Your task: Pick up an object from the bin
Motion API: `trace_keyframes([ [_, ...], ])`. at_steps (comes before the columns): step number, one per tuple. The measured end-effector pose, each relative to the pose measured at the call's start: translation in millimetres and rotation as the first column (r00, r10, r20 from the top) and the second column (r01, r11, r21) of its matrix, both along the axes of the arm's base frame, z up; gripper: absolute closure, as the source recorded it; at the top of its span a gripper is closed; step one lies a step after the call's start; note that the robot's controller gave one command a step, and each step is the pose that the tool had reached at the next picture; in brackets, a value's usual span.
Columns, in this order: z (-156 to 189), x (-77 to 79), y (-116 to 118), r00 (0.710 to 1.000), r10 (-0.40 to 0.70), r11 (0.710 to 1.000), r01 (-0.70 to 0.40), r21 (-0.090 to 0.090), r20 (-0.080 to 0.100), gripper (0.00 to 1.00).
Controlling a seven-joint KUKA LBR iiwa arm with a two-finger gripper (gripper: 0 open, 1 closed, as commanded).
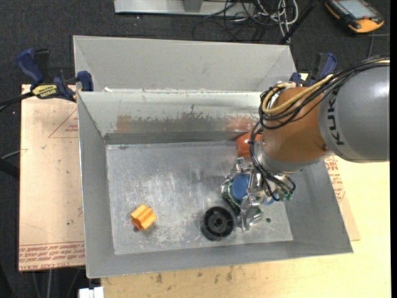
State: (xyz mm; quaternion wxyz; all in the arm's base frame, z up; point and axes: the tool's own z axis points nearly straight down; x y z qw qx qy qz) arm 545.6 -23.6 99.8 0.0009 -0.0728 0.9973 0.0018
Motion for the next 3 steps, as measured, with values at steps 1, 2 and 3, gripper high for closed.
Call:
trace_keyframes([
  [1, 0.0, 0.0, 0.0, 1.0, 0.0, 1.0, 0.0, 0.0, 0.0, 1.0],
  [2, 2.5, 4.7, -7.9, 0.998, 0.062, 0.998, -0.062, 0.002, 0.0, 1.0],
  [3, 114.0, -2.9, -13.1, 0.995, 0.102, 0.995, -0.102, -0.003, 0.001, 1.0],
])
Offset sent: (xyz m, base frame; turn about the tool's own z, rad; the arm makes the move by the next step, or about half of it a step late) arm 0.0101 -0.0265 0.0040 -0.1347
